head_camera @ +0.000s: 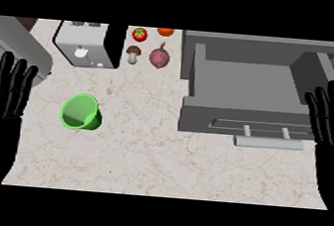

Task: Pick up the cup, place it into the drawer and close the drawer

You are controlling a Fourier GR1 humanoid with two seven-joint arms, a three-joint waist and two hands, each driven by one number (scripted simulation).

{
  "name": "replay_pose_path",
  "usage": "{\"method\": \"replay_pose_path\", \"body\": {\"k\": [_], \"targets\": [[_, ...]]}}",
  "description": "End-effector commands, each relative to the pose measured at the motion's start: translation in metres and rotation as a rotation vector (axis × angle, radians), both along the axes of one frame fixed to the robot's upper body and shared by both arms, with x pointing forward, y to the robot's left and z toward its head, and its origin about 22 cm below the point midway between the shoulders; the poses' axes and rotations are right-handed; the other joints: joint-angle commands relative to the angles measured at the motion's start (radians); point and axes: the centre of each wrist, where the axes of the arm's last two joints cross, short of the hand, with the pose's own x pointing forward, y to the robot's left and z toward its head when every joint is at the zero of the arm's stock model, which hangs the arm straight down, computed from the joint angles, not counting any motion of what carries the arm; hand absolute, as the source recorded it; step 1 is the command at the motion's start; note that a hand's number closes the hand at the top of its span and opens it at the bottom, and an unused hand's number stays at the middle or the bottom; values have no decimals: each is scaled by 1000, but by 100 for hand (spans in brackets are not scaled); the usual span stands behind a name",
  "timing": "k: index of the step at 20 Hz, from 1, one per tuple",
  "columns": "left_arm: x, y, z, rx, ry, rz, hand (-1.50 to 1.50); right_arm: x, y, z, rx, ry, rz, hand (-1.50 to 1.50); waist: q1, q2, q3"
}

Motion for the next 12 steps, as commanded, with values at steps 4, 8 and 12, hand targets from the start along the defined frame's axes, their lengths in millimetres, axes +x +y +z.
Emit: {"method": "replay_pose_path", "body": {"k": [4, 8, 12], "targets": [[14, 3, 1, -24, 0, 53, -150, 9, 14, 24, -3, -55, 14, -150, 12, -29, 11], [20, 12, -40, -315, 221, 172, -150, 8, 4, 1, -38, 71, 118, -150, 12, -24, 10], [32, 30, -49, -318, 207, 176, -150, 28, 4, 16, -54, 75, 149, -150, 13, -28, 11]]}}
